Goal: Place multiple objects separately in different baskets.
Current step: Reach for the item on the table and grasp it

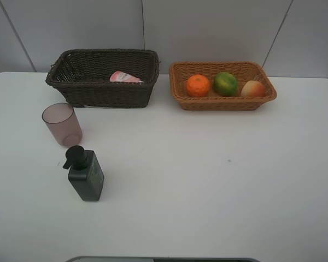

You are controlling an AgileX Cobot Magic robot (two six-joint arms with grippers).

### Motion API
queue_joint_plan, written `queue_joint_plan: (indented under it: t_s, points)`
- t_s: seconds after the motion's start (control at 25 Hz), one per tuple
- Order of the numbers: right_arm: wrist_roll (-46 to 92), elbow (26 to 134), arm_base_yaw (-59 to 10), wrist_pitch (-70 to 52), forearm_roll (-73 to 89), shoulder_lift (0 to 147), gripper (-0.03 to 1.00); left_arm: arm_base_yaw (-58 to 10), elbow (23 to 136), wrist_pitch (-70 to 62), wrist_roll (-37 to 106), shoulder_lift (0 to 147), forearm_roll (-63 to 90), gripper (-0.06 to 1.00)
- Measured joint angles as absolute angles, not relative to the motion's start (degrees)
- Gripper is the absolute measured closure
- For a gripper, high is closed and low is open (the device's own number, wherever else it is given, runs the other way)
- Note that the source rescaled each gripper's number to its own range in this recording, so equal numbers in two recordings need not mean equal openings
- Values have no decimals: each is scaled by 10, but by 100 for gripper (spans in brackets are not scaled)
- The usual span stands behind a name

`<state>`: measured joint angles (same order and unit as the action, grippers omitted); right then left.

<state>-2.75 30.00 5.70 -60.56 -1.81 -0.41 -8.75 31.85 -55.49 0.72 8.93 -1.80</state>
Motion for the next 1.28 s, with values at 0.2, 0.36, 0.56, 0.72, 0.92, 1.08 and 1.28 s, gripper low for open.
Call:
queue_joint_plan:
  t_s: [0.2,0.36,0.56,0.72,0.92,1.08,1.28]
  points:
    - [-28,300,57,-606,-18,-4,17,-87,371,-513,8,287,-33,-2]
    - [-28,300,57,-606,-18,-4,17,-87,426,-499,8,466,-36,-5]
    - [-28,300,57,-606,-18,-4,17,-87,506,-497,8,673,-36,-5]
    - [-28,300,57,-606,-18,-4,17,-87,557,-491,8,801,-36,-5]
    - [-28,300,57,-606,-18,-4,17,-87,577,-446,8,890,-37,-6]
    - [-28,300,57,-606,-18,-4,17,-87,577,-412,8,925,-37,-6]
    - [-28,300,57,-606,-18,-4,17,-82,578,-378,6,959,-38,-6]
